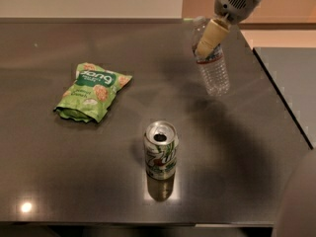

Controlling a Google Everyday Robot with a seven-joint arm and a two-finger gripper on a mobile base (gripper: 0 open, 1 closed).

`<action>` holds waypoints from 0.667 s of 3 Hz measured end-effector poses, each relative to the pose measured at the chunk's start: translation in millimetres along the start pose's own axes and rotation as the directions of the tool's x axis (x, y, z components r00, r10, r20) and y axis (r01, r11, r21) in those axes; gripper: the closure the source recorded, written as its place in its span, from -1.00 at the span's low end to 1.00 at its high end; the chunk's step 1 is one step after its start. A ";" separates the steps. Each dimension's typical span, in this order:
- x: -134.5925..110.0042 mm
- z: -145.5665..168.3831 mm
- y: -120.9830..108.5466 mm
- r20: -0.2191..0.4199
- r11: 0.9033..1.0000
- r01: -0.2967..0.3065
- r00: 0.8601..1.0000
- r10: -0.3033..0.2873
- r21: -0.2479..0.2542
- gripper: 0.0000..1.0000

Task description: Knock water bottle over

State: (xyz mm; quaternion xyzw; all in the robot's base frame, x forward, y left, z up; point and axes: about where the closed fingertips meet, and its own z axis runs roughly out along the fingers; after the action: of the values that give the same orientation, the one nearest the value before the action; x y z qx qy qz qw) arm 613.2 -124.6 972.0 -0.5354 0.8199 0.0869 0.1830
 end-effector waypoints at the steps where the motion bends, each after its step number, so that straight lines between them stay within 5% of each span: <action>1: 9.3 12.5 4.9 -0.090 0.998 0.061 0.994 -0.063 -0.028 1.00; 2: 9.4 30.4 15.7 -0.152 0.985 0.155 0.975 -0.165 -0.070 1.00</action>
Offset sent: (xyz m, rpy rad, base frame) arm -0.0593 0.0007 -0.0550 -0.3050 0.2368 0.3284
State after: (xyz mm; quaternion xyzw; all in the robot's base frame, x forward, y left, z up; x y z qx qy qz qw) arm 601.8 -115.8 939.5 -0.6099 0.7832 0.0528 0.1087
